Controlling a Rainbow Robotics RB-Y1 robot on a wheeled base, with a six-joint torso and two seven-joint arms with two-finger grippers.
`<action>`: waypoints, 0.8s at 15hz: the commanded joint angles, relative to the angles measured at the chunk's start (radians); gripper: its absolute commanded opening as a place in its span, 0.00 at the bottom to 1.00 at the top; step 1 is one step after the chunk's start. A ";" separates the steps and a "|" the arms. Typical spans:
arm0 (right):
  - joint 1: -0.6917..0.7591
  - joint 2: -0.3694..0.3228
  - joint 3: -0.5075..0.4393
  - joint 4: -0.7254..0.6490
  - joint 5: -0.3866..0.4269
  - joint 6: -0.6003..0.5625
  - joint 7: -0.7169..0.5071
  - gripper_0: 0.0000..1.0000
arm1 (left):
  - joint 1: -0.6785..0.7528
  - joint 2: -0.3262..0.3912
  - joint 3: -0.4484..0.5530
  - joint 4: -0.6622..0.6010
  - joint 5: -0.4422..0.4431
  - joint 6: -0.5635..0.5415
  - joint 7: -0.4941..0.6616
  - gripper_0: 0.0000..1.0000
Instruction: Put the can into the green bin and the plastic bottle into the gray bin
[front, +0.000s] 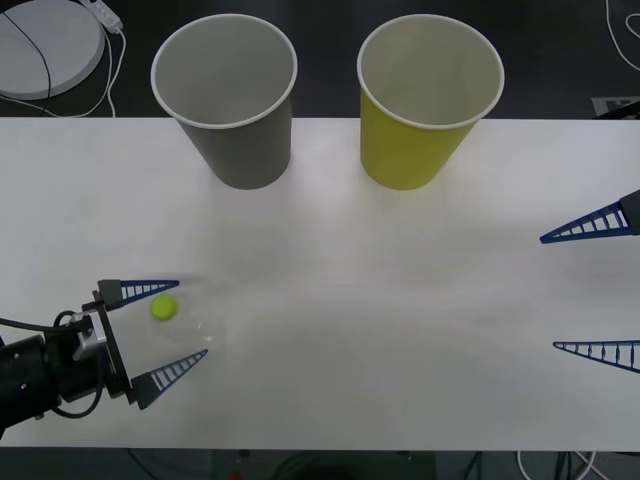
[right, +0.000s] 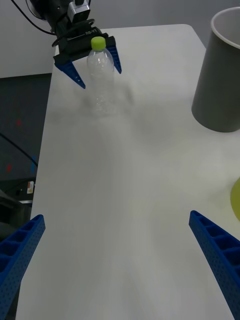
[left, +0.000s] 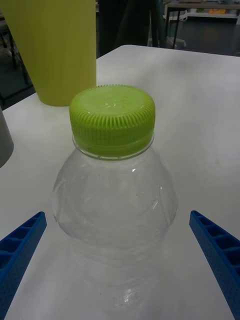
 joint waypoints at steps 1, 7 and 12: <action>0.000 0.000 0.000 0.000 0.000 0.000 0.000 1.00 | -0.011 -0.003 -0.017 0.000 -0.002 0.013 0.000 1.00; 0.000 0.000 0.000 0.000 0.000 0.000 0.000 1.00 | -0.031 -0.003 -0.039 0.000 0.000 0.030 0.008 1.00; 0.000 0.000 0.000 0.000 0.000 0.000 0.000 1.00 | -0.044 -0.003 -0.042 -0.002 0.003 0.030 0.023 1.00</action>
